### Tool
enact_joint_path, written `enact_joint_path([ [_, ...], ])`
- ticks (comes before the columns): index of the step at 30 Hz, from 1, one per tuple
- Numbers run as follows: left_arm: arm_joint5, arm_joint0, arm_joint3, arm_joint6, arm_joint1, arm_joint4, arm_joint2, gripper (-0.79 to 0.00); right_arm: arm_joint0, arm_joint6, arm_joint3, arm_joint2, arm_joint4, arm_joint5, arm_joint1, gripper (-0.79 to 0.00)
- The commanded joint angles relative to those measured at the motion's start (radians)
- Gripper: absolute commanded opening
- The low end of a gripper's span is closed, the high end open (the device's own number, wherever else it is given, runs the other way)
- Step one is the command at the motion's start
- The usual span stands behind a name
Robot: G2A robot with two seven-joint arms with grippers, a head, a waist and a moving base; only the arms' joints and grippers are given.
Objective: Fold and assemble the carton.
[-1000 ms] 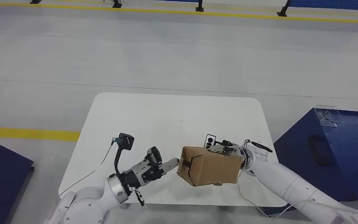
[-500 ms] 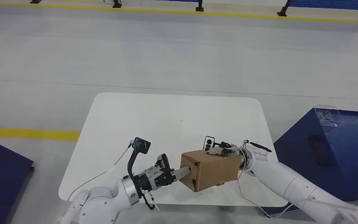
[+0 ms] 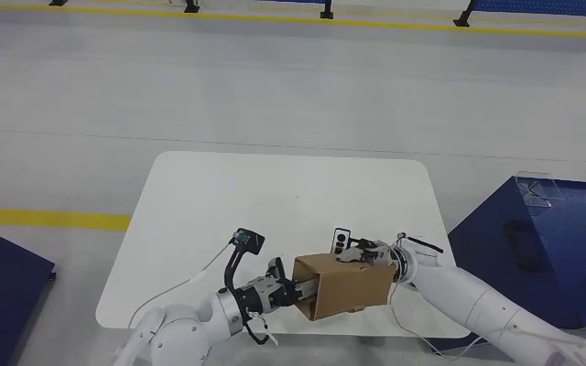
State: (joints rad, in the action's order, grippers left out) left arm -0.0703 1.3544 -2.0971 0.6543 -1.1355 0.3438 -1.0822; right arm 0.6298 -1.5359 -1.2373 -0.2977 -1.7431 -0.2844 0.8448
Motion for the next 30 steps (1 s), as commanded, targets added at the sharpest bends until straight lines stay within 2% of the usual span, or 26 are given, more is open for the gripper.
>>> enact_joint_path([
  [1, -0.006, -0.001, -0.006, -0.008, 0.000, 0.001, -0.004, 0.000, 0.002, 0.000, 0.002, -0.003, 0.001, 0.000, -0.002, -0.785],
  [5, -0.008, 0.021, -0.034, -0.029, 0.003, -0.017, -0.043, 0.000, 0.004, 0.000, 0.011, -0.014, -0.016, 0.000, -0.006, -0.785],
  [13, 0.026, 0.093, -0.085, -0.070, 0.016, -0.063, -0.175, 0.000, 0.008, 0.000, 0.028, -0.014, -0.055, 0.000, -0.011, -0.785],
  [19, 0.076, 0.128, -0.059, -0.117, 0.020, -0.095, -0.246, 0.000, 0.009, 0.006, 0.034, -0.005, -0.063, -0.006, -0.011, -0.785],
  [21, 0.109, 0.130, -0.035, -0.133, 0.021, -0.084, -0.248, 0.000, 0.009, 0.006, 0.034, -0.005, -0.063, -0.006, -0.011, -0.785],
  [30, 0.109, 0.130, -0.035, -0.133, 0.021, -0.084, -0.248, 0.000, 0.009, 0.006, 0.034, -0.005, -0.063, -0.006, -0.011, -0.785],
])
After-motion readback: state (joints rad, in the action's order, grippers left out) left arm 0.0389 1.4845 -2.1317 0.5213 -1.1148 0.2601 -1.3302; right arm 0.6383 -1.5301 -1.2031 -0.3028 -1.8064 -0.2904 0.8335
